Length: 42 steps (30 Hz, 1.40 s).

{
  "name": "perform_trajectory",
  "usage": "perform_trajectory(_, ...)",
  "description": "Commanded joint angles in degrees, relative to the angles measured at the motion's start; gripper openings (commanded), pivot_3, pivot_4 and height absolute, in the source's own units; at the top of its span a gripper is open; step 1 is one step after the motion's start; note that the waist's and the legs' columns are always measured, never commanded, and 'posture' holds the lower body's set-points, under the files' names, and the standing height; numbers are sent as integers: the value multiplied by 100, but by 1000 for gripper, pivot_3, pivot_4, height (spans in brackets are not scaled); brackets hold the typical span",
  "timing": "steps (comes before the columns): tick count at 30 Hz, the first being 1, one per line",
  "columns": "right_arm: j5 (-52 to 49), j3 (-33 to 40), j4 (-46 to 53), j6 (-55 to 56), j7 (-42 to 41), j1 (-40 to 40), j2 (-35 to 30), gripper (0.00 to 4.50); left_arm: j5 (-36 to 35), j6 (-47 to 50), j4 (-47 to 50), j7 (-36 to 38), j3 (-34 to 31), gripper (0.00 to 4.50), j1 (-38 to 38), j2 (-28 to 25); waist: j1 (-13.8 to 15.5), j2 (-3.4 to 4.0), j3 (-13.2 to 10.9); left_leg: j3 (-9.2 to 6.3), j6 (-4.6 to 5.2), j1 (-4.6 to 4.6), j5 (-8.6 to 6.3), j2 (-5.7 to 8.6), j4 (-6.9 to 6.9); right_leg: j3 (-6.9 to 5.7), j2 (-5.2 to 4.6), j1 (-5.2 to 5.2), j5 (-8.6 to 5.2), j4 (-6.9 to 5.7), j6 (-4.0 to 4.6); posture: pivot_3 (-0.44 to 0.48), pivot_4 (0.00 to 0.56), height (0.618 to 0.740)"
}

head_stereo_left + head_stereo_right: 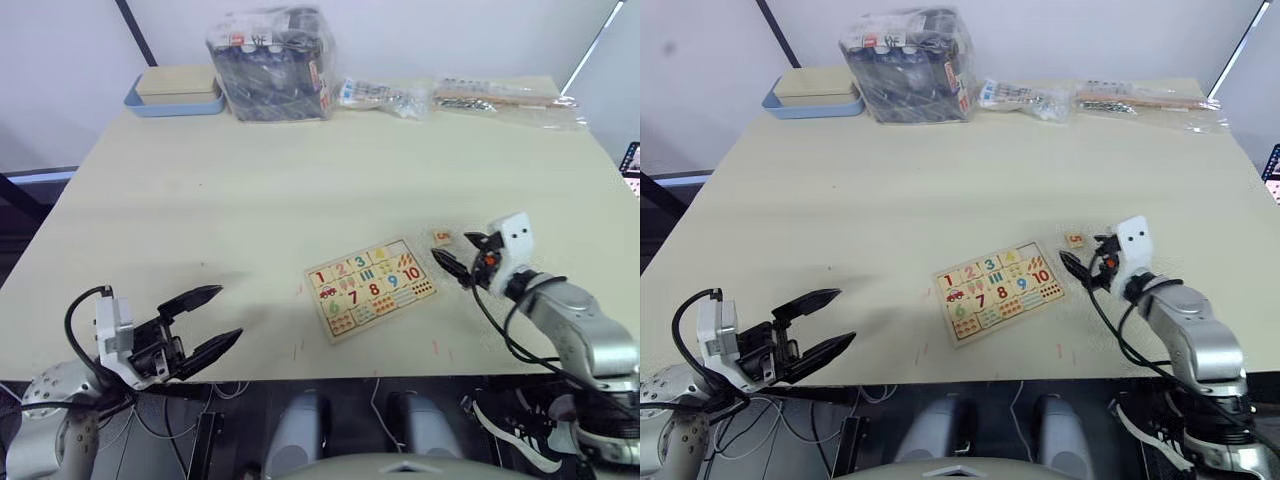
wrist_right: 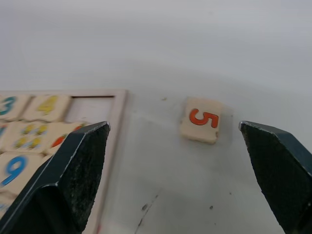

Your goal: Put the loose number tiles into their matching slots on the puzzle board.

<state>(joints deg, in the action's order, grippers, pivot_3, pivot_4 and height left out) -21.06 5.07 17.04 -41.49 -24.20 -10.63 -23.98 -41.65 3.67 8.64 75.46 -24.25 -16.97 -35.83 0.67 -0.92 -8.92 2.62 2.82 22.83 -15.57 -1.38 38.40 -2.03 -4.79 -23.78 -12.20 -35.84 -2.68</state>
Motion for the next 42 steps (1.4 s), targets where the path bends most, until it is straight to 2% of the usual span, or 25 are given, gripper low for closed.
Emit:
perform_trajectory(1,248,-82,-32,-282,632,-269,269,4459,-207,75,313,134,-114,4500,-9,-138,-5,0,0,-1,0,-1,0,0,0,0,0,0,0,-1,0,0,150,740)
perform_trajectory(14,628,-144,-547,-249,1225,-553,735,4459,-185,86,320,103,-134,4500,19,-167,-15,1,1,0,0,-2,1,0,-1,0,8,1,0,-2,-1,0,150,740)
perform_trajectory(17,686,-155,-585,-253,1321,-579,836,3673,-178,81,315,94,-129,4500,20,-160,-24,-1,3,-1,0,-4,1,-2,0,1,10,2,0,-4,-1,0,150,740)
perform_trajectory(30,885,-299,-390,-236,1546,-492,1174,3673,-165,74,359,-18,-107,4500,26,-117,-136,-5,5,-3,0,-5,1,-4,-1,3,13,3,0,-3,0,0,150,740)
perform_trajectory(32,919,-335,-370,-213,1545,-471,1215,3140,-165,81,372,-34,-96,4500,33,-116,-143,-5,5,-3,0,-5,1,-4,-2,3,13,3,0,-3,0,0,150,740)
perform_trajectory(33,931,-345,-370,-204,1544,-462,1231,2646,-168,85,379,-42,-90,4500,39,-118,-145,-5,5,-3,0,-5,1,-4,-2,4,13,3,0,-3,0,0,150,740)
perform_trajectory(34,940,-353,-371,-195,1539,-457,1241,2381,-173,91,393,-51,-84,4500,42,-120,-147,-5,5,-3,-1,-5,1,-4,-2,4,13,3,0,-3,0,0,150,740)
perform_trajectory(37,963,-373,-383,-145,1495,-463,1212,882,-220,123,462,-65,-79,4500,49,-127,-149,-5,5,-2,-1,-6,1,-4,-2,4,13,2,0,-3,0,0,150,740)
perform_trajectory(42,923,-366,-371,-102,1262,-502,1042,863,-296,181,556,-66,-66,4500,82,-118,-147,-4,5,-2,-1,-6,1,-5,-2,5,13,2,0,-3,0,0,150,740)
